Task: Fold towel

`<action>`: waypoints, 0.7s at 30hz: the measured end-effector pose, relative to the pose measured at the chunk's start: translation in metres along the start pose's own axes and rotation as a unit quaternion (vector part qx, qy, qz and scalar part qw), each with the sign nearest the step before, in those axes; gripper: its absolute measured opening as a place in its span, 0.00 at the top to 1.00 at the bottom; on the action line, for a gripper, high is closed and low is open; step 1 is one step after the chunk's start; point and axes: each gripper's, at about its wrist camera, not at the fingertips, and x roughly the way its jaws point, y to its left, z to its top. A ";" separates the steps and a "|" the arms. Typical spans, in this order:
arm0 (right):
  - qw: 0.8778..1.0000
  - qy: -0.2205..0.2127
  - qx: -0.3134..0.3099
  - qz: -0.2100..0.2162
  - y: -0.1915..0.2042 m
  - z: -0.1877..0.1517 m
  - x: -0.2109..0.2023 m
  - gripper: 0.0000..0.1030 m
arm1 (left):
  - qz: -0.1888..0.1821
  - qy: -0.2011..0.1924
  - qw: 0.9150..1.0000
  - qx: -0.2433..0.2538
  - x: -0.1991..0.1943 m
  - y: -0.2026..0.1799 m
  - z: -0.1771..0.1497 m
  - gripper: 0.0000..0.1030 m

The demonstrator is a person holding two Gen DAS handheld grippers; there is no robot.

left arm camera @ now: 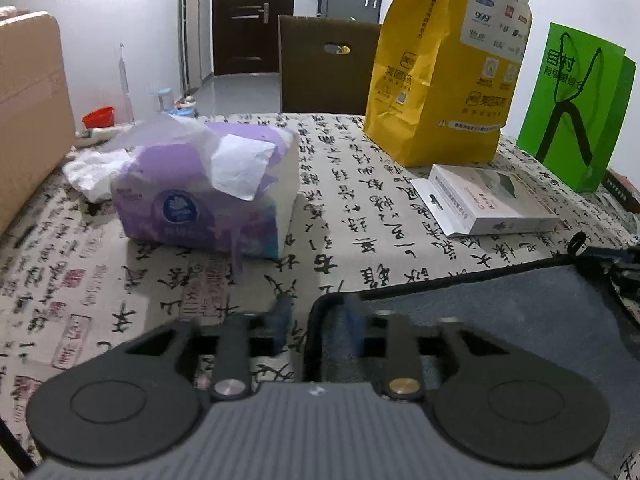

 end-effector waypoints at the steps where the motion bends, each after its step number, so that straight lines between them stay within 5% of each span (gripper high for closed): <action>1: 1.000 -0.002 0.002 -0.001 -0.001 0.001 -0.004 0.85 | 0.003 -0.004 1.000 0.004 -0.004 0.000 0.000 0.56; 7: 1.000 -0.007 0.006 0.003 -0.003 0.004 -0.024 0.82 | 0.005 -0.018 1.000 0.013 -0.038 -0.007 0.000 0.45; 13: 1.000 -0.012 0.016 0.008 0.003 0.002 -0.055 0.40 | 0.014 -0.032 0.999 0.011 -0.080 -0.016 -0.003 0.12; 15: 1.000 -0.015 0.016 0.008 0.007 0.001 -0.067 0.08 | 0.016 -0.037 0.999 0.018 -0.095 -0.020 -0.007 0.01; 21: 1.000 -0.028 0.011 0.002 0.022 -0.005 -0.113 0.02 | 0.017 -0.049 0.998 0.020 -0.137 -0.029 -0.022 0.00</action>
